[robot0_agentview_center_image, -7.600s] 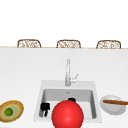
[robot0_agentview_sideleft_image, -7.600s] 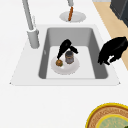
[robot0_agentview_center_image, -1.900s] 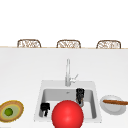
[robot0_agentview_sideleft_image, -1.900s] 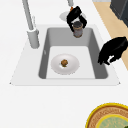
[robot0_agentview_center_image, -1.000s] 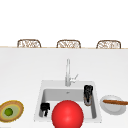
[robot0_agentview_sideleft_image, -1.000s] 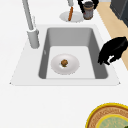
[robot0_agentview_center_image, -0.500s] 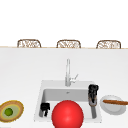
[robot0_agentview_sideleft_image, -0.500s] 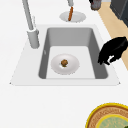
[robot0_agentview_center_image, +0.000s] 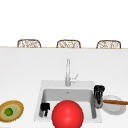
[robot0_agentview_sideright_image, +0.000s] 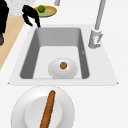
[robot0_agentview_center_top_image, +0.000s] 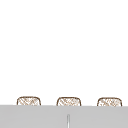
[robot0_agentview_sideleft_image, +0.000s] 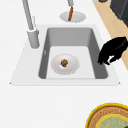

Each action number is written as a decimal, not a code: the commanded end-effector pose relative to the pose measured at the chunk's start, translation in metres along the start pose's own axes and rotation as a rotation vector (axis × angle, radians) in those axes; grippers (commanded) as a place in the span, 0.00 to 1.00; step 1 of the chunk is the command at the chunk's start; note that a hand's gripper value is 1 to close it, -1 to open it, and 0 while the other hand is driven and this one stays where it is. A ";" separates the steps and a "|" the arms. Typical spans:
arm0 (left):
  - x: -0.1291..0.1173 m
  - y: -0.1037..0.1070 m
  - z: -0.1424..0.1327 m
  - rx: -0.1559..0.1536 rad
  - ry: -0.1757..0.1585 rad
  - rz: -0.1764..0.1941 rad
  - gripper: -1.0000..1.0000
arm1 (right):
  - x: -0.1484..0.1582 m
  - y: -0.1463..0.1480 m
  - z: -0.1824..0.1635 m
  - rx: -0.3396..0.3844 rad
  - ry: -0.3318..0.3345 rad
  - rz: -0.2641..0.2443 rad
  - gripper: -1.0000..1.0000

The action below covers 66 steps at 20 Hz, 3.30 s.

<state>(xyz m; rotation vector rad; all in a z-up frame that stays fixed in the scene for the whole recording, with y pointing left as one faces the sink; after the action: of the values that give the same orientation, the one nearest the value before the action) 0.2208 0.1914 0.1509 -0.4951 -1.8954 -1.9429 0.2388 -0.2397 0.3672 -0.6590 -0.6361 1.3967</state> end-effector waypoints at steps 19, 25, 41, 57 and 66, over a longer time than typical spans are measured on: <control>0.000 0.000 0.000 0.000 0.000 0.000 0.50 | -0.117 0.018 0.048 0.083 -0.022 -0.007 1.00; 0.000 0.000 0.000 0.000 0.000 0.000 0.50 | -0.158 0.045 0.034 0.068 -0.053 -0.040 1.00; 0.000 0.000 0.000 0.000 0.000 0.000 0.50 | -0.183 0.109 -0.017 0.050 -0.148 -0.057 1.00; 0.000 0.000 0.000 0.000 0.000 0.000 0.50 | -0.195 0.133 -0.090 0.000 -0.265 -0.047 1.00; 0.000 0.000 0.000 0.000 0.000 0.000 0.50 | -0.202 0.143 -0.136 -0.070 -0.281 -0.035 1.00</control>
<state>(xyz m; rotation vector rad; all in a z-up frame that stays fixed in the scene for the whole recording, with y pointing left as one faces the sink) 0.2208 0.1914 0.1509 -0.4951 -1.8954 -1.9429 0.2232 -0.4345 0.1767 -0.4874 -0.8671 1.4316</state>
